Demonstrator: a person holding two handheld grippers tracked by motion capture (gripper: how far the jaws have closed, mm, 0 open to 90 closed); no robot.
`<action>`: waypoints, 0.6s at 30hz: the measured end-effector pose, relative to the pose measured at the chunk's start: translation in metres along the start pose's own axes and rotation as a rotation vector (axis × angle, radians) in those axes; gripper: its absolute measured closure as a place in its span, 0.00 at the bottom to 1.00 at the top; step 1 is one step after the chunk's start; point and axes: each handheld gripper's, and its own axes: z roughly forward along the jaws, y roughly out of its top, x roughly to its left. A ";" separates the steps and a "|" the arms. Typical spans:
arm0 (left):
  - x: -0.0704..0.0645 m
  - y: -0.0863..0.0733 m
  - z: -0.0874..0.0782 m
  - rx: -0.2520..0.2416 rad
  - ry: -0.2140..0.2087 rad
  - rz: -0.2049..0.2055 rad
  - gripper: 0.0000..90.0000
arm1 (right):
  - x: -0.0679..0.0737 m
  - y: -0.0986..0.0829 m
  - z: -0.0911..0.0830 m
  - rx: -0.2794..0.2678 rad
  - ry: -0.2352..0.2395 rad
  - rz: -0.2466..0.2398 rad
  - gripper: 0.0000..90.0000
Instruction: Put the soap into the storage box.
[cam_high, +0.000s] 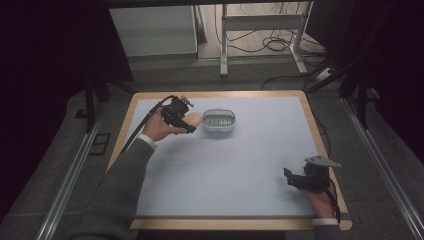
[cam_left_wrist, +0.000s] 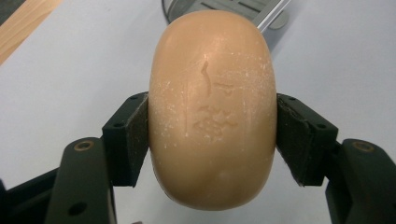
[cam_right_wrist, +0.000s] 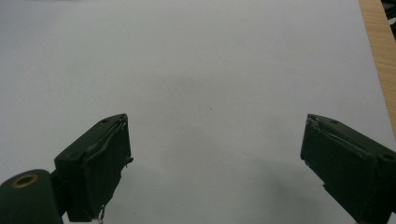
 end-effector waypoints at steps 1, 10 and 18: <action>0.000 0.001 0.001 -0.002 -0.002 -0.001 0.37 | 0.000 0.000 0.000 0.001 -0.001 -0.001 0.09; -0.002 0.011 0.002 0.001 0.007 0.021 0.37 | 0.000 0.000 0.000 0.003 0.000 0.000 0.09; -0.001 0.017 0.003 0.002 0.008 0.038 0.37 | -0.001 -0.001 0.000 0.005 -0.005 0.003 0.09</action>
